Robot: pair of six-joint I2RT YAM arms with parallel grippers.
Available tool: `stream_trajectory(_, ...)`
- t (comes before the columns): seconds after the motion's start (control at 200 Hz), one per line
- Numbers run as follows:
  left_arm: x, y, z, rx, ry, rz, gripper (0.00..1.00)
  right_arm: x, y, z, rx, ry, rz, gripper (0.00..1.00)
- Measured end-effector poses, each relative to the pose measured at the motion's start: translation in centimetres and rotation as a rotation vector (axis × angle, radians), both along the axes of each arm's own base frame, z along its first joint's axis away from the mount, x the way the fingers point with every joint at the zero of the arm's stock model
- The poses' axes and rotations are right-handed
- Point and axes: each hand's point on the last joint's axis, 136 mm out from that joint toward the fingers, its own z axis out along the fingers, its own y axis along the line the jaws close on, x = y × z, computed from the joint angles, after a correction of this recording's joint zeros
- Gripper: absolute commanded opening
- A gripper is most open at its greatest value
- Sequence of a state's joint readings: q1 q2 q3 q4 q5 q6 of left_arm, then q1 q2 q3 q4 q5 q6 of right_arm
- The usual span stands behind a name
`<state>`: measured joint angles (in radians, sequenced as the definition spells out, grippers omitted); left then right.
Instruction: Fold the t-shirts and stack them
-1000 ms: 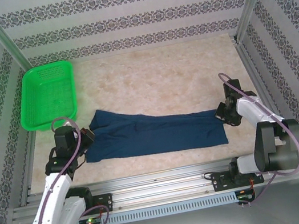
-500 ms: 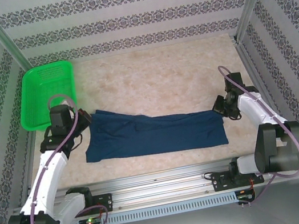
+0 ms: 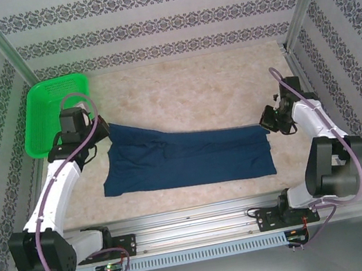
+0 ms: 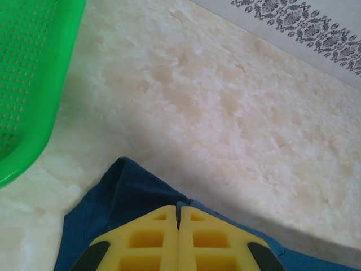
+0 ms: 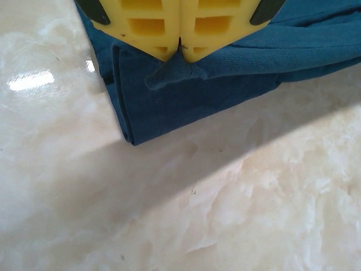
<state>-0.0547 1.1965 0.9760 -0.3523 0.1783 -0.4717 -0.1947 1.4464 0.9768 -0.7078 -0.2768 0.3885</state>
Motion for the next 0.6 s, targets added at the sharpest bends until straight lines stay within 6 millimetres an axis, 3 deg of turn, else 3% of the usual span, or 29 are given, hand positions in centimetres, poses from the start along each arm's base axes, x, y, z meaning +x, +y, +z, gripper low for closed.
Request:
stream_trajectory(0.44, 2.8, -0.5, 2.0, 0.014, -0.062, -0.038, 0.0, 2.5, -0.4, -1.0, 0.002, 0.024, 0.019, 0.0)
stream_trajectory(0.6, 2.7, -1.1, 2.0, -0.013, -0.076, -0.06, 0.0, 2.3, -0.3, -1.2, 0.003, 0.013, 0.018, 0.0)
